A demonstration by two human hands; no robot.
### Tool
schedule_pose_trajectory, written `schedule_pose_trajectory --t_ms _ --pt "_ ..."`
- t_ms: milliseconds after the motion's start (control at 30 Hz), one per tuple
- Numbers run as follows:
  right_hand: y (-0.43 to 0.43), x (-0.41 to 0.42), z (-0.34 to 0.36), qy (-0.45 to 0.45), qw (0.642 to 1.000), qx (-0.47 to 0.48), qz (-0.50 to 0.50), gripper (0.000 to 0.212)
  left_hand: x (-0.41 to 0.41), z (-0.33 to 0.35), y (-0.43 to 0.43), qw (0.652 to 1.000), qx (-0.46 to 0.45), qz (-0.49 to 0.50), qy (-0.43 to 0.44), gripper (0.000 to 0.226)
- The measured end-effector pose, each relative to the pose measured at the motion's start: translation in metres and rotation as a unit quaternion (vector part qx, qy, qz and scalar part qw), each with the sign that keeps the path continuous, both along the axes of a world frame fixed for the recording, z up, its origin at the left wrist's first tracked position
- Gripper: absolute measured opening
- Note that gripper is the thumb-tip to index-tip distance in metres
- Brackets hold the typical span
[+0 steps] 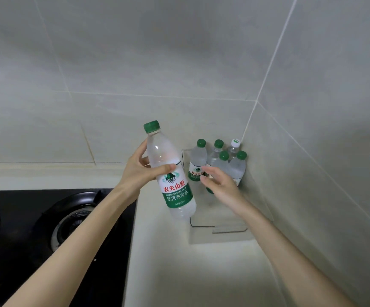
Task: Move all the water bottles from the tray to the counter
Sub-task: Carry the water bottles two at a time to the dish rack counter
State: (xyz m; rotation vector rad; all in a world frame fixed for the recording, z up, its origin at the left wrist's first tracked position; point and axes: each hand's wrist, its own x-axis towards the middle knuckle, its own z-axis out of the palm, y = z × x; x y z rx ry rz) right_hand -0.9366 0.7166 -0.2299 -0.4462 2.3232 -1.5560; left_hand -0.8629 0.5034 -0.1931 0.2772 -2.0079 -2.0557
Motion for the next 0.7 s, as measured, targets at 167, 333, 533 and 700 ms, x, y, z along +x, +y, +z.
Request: schedule_pose_trajectory --t_ms 167,333,533,700 --pt "-0.002 -0.073 -0.023 0.095 0.975 0.095 -0.178 0.052 -0.031 -0.003 -0.012 1.000 -0.011 -0.004 0.006 0.085" --pt "-0.003 -0.124 -0.048 0.115 0.954 0.197 -0.196 0.043 -0.056 -0.006 -0.015 0.999 -0.022 -0.024 0.004 0.089" --pt "-0.009 -0.131 -0.069 0.140 0.955 0.150 -0.214 0.026 -0.069 -0.013 -0.019 0.999 -0.030 -0.035 -0.007 0.085" --pt "-0.015 -0.115 -0.065 0.150 0.960 0.056 -0.231 0.018 -0.059 -0.015 -0.022 0.999 -0.033 -0.026 -0.013 0.084"
